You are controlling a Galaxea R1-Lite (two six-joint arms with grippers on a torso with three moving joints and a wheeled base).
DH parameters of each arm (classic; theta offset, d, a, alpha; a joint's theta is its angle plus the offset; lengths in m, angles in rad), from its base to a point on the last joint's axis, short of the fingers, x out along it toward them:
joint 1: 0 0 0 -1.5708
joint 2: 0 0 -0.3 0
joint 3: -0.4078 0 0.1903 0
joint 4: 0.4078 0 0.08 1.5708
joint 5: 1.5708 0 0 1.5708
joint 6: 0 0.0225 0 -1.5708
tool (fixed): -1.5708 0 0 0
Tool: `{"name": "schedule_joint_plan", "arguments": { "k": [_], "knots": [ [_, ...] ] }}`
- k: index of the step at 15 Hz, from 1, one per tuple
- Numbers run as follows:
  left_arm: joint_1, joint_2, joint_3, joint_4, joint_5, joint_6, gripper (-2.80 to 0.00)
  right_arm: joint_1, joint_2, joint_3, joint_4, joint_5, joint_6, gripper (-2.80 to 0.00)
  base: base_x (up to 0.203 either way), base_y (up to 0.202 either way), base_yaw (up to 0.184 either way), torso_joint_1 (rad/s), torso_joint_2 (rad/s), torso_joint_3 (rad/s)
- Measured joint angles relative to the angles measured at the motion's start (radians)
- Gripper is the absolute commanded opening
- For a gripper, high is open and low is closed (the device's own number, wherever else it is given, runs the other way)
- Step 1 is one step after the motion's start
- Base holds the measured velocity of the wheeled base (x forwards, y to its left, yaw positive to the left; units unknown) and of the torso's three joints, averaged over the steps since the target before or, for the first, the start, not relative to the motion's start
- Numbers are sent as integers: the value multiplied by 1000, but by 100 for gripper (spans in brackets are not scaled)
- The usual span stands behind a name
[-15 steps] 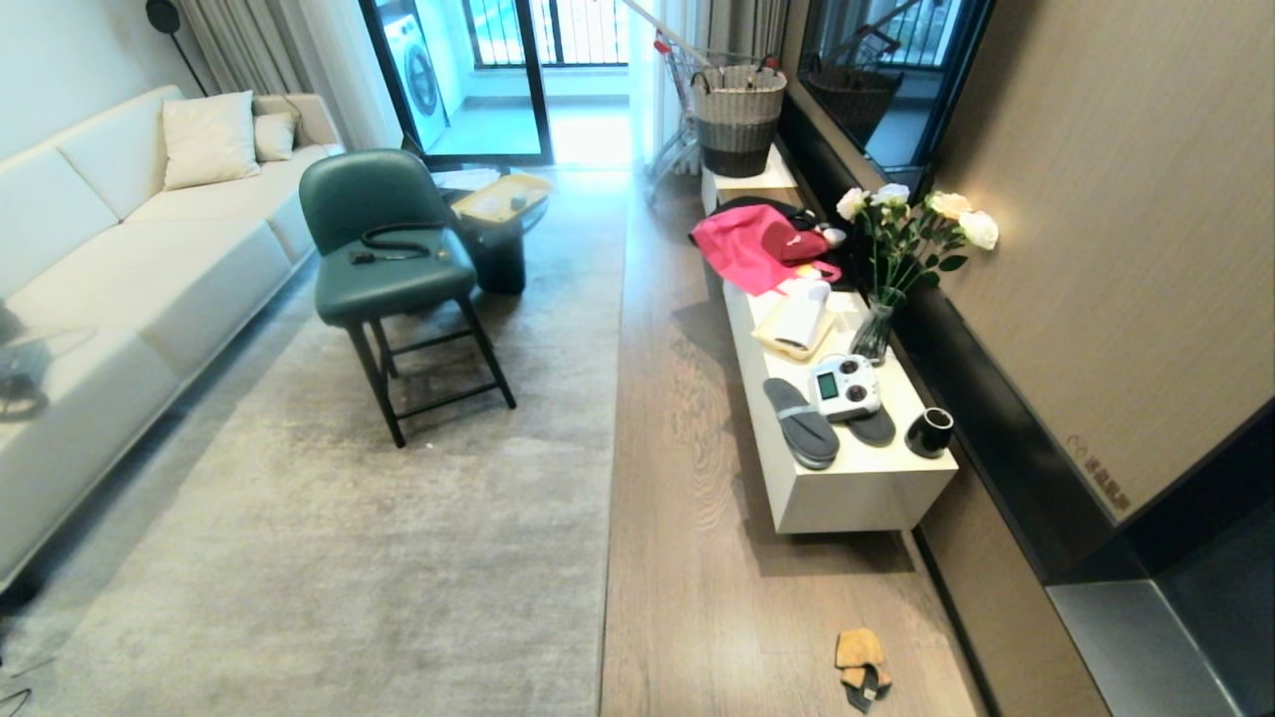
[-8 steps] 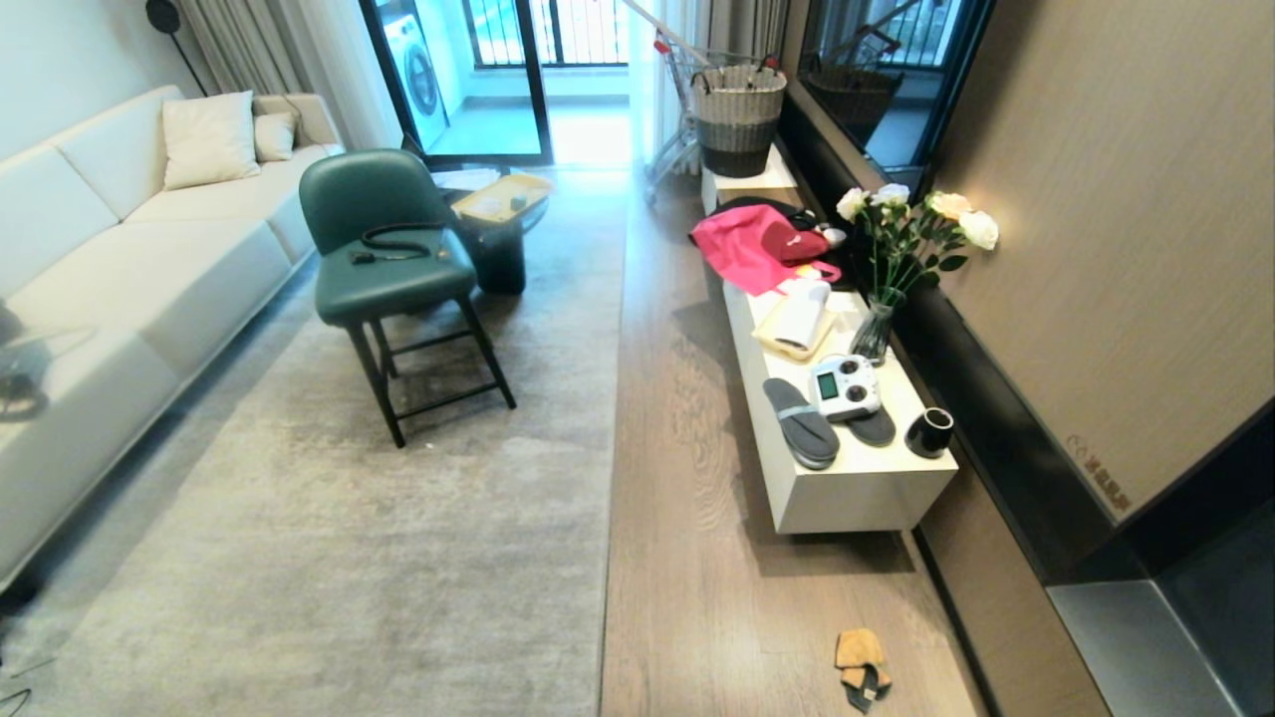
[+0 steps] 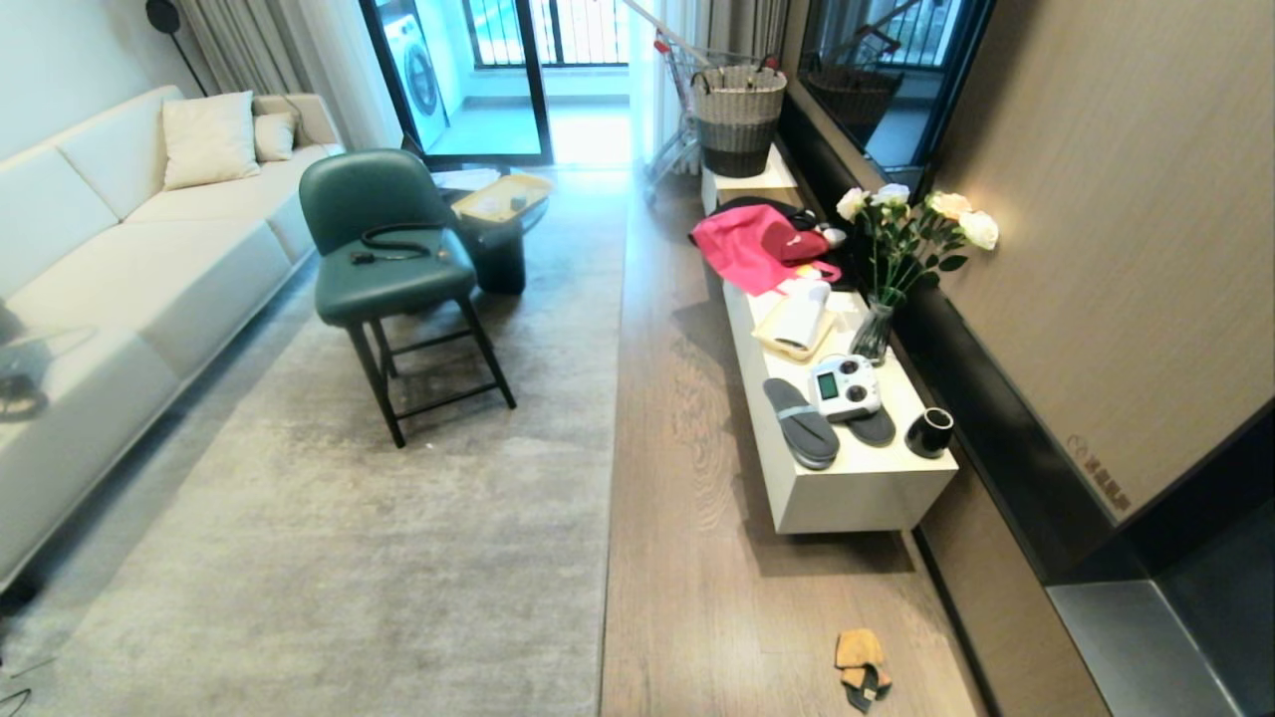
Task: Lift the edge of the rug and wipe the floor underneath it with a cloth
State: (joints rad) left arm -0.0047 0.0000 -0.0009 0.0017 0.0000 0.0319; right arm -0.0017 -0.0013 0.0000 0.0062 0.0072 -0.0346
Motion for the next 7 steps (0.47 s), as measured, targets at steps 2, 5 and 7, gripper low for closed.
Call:
{"name": "schedule_joint_plan", "arguments": {
  "k": [2,5,7],
  "knots": [
    [0,0,0,0,0,0,-280,0,0,0,0,-1,2,-280,0,0,0,0,0,0],
    [0,0,0,0,0,0,-280,0,0,0,0,-5,5,-280,0,0,0,0,0,0],
    [0,0,0,0,0,0,-280,0,0,0,0,-4,9,-280,0,0,0,0,0,0]
  ]
}}
